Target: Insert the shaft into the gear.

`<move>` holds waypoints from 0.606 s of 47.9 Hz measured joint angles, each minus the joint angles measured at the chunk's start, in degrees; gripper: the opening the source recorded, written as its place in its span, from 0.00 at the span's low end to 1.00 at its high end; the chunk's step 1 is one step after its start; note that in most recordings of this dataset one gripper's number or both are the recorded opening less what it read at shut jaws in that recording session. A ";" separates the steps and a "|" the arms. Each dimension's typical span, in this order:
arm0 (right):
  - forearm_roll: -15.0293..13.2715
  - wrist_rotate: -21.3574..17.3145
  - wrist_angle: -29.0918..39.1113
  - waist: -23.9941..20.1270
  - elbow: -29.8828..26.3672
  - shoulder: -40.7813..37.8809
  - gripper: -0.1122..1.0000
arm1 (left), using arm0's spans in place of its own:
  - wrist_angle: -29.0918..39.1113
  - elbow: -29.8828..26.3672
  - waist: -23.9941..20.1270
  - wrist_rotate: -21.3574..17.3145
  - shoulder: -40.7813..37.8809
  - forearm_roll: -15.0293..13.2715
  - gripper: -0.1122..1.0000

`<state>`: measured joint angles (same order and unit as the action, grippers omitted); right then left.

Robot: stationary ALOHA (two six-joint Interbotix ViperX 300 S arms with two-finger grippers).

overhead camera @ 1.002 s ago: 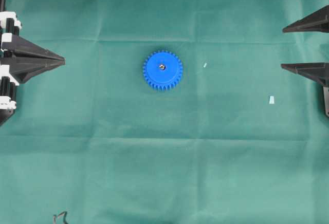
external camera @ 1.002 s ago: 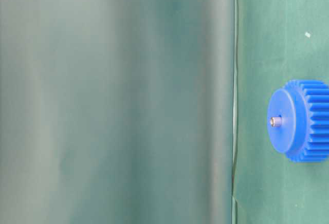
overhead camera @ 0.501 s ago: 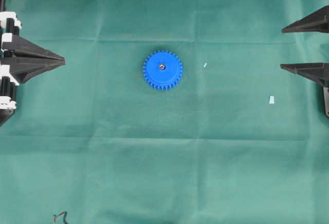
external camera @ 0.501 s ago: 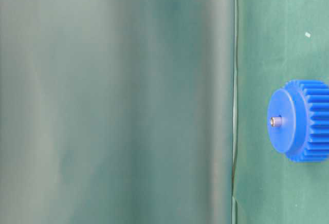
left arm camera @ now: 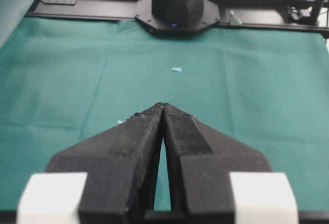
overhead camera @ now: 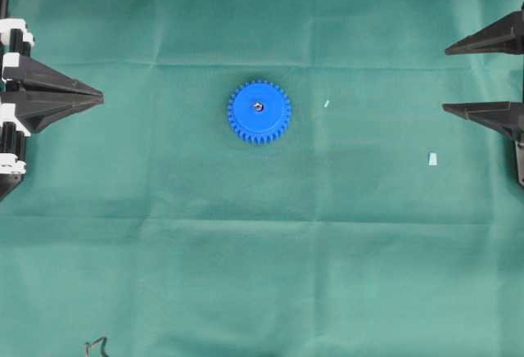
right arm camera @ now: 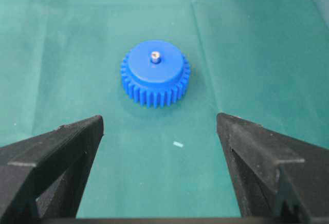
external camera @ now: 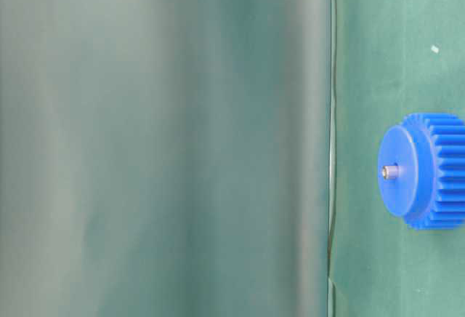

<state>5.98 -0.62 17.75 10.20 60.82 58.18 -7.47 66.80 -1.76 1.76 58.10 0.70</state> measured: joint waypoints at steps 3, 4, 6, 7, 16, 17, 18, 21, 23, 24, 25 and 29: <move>0.00 0.00 0.00 0.09 0.00 0.09 0.95 | 0.09 0.00 0.00 0.00 0.00 0.00 0.10; 0.00 0.00 0.00 0.09 0.00 0.00 0.95 | 0.09 0.00 0.00 0.00 0.00 0.09 0.10; 0.00 0.00 0.00 0.09 0.00 0.00 0.95 | 0.00 0.00 0.00 0.00 0.00 0.09 0.10; 0.00 0.00 0.00 0.09 0.00 0.09 0.95 | 0.00 0.00 0.00 0.00 0.00 0.09 0.10; 0.00 0.00 -0.09 0.09 0.00 0.00 0.95 | 0.00 0.00 0.00 0.00 -0.09 0.09 0.10; 0.00 0.09 -0.26 0.09 0.00 0.00 0.95 | 0.00 0.00 0.00 0.00 0.00 0.09 0.10; 0.00 0.00 -0.26 0.09 0.00 0.00 0.95 | 0.09 0.00 0.00 0.00 0.00 0.09 0.10; 0.00 0.00 -0.53 0.00 0.00 0.00 0.95 | 0.00 0.00 0.00 0.00 0.00 0.00 0.10; 0.00 0.00 -0.70 0.09 0.00 0.00 0.95 | 0.00 0.00 0.00 0.00 0.00 0.09 0.10; 0.00 0.00 -0.79 0.09 0.00 0.00 0.95 | 0.09 0.00 0.00 0.00 0.00 0.00 0.10; 0.00 0.00 -0.88 0.09 0.00 0.00 0.95 | 0.00 0.00 0.00 0.00 0.00 0.09 0.10; 0.00 0.00 -1.14 0.09 0.00 0.00 0.95 | 0.00 0.09 0.00 0.00 0.00 0.00 0.10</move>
<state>5.98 -0.62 16.61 10.28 60.82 58.18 -7.47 66.88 -1.76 1.76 58.10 0.70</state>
